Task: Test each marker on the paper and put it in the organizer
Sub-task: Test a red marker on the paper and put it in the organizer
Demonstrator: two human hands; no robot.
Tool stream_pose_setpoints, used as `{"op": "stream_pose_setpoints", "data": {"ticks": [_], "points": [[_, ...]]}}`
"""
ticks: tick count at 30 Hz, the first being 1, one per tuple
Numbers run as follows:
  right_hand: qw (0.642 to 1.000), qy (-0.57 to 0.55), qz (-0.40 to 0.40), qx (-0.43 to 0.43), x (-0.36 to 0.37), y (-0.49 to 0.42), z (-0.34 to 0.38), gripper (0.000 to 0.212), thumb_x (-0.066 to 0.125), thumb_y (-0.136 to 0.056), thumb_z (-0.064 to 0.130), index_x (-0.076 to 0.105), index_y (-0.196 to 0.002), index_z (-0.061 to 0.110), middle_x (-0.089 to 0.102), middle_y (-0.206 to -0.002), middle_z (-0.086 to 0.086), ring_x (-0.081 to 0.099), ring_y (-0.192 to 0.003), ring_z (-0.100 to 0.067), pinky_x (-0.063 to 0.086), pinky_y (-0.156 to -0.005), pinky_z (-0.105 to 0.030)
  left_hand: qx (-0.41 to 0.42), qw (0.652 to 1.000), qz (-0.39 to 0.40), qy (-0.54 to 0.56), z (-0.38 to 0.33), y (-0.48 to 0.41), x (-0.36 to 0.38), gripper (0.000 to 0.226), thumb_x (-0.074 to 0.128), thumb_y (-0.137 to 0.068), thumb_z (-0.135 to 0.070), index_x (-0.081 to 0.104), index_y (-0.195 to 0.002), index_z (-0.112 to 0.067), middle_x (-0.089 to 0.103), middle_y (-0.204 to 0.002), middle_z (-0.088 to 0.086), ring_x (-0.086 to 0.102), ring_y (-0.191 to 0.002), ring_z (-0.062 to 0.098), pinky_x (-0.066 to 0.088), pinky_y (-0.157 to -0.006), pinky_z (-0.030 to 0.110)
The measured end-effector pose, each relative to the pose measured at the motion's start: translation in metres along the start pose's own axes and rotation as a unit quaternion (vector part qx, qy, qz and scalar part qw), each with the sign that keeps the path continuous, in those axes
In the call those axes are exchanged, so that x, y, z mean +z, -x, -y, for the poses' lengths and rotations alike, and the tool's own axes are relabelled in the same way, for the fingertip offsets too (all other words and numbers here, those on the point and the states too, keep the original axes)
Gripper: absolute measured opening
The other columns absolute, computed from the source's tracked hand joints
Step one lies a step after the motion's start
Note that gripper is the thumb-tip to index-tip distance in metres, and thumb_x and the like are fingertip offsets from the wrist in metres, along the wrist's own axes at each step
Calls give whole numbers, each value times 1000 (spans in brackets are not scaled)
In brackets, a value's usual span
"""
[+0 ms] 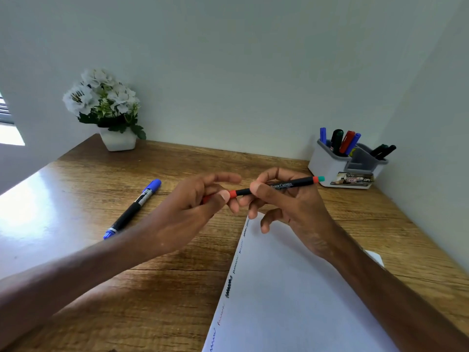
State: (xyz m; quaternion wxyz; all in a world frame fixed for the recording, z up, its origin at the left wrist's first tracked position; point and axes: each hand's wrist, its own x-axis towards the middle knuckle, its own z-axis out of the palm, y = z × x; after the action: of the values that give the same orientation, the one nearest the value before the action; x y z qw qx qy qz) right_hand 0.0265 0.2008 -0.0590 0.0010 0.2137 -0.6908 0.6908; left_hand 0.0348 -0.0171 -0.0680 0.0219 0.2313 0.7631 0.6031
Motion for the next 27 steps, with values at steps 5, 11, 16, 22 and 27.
{"op": "stream_pose_setpoints", "data": {"ticks": [5, 11, 16, 22, 27], "points": [[1000, 12, 18, -3, 11, 2, -1, 20, 76, -84, 13, 69, -92, -4, 69, -68, -17, 58, -48, -19, 47, -40, -25, -16, 993, 12, 120, 0, 3, 9, 34, 53, -99, -18, 52, -133, -24, 54, -64, -4, 35, -51, 12, 27, -45, 23], [999, 6, 18, -27, 15, 1, -3, 26, 79, -83, 10, 68, -92, -11, 66, -67, -18, 55, -50, -17, 47, -42, -24, -73, 977, 11, 198, -4, 3, 10, 33, 52, -102, -17, 55, -133, -28, 45, -57, -5, 29, -47, 6, 21, -42, 22], [999, 16, 33, -35, 15, 1, -4, 13, 76, -86, 0, 70, -93, -9, 66, -68, -18, 61, -53, -14, 49, -43, -24, -100, 969, 20, 223, -7, 2, 9, 35, 56, -97, -20, 58, -132, -27, 42, -60, -2, 28, -48, 6, 16, -46, 24], [997, 66, 24, -24, 1, -2, 2, 16, 79, -87, 9, 76, -98, -2, 73, -76, -14, 66, -66, -20, 52, -50, -28, -78, 979, 76, 175, -3, -8, 1, 34, 58, -95, -25, 62, -128, -18, 52, -69, 2, 34, -52, 6, 28, -43, 18], [994, 102, -33, -18, -23, -2, 13, 19, 80, -87, 13, 80, -104, 5, 79, -87, -4, 73, -81, -15, 56, -63, -31, -12, 999, -14, 43, 3, -17, -5, 25, 67, -90, -35, 76, -97, -13, 58, -78, 25, 33, -59, 26, 32, -43, 22]]}}
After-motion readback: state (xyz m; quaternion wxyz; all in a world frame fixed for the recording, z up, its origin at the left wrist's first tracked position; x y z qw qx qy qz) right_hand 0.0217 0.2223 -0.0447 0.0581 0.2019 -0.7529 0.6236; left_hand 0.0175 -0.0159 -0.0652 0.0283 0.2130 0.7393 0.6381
